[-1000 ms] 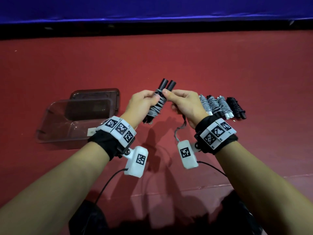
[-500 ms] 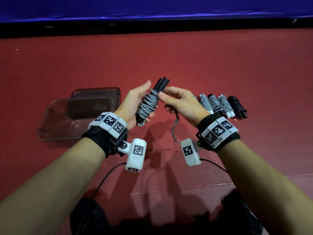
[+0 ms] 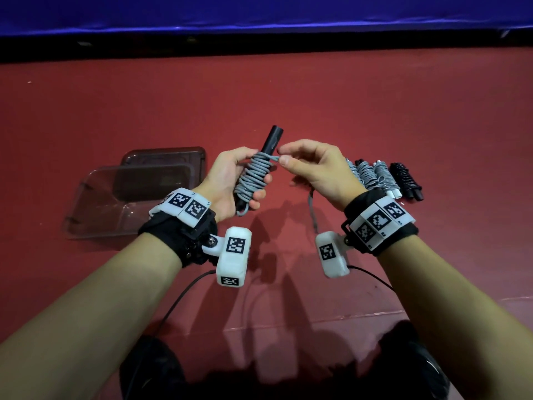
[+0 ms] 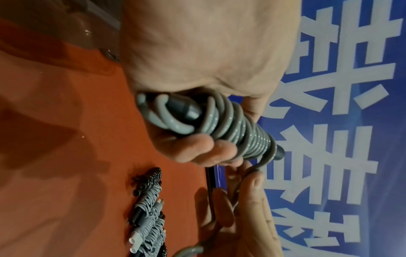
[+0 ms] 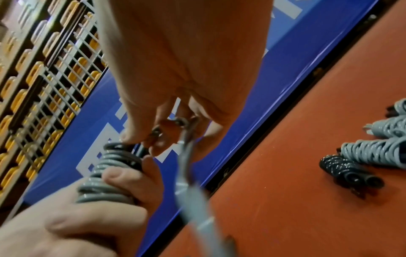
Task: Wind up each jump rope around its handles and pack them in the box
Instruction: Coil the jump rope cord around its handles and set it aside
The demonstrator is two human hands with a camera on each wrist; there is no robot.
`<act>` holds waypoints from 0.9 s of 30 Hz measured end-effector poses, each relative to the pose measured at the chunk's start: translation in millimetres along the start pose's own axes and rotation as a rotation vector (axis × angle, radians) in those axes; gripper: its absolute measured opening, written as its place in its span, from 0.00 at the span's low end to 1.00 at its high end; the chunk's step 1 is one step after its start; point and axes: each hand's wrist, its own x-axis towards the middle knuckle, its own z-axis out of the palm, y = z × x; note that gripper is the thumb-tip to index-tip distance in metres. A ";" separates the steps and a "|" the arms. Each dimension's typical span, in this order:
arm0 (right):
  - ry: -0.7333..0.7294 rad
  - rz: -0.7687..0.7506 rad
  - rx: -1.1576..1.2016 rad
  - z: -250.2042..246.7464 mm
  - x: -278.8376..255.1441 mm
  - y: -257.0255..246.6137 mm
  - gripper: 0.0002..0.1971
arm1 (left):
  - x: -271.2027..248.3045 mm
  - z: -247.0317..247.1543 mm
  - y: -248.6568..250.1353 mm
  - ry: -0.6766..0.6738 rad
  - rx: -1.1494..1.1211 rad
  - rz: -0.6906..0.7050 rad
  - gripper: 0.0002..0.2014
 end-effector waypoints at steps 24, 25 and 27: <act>-0.019 0.059 -0.033 -5.9 -0.4 2.0 0.08 | 8.3 1.5 -11.7 0.326 0.293 0.548 0.09; -0.028 0.064 -0.037 -8.1 0.4 -1.1 0.07 | 7.0 2.5 -10.5 0.305 0.236 0.524 0.08; -0.033 0.069 0.030 -10.9 1.3 -5.4 0.08 | 3.3 6.6 -7.9 0.226 0.168 0.453 0.07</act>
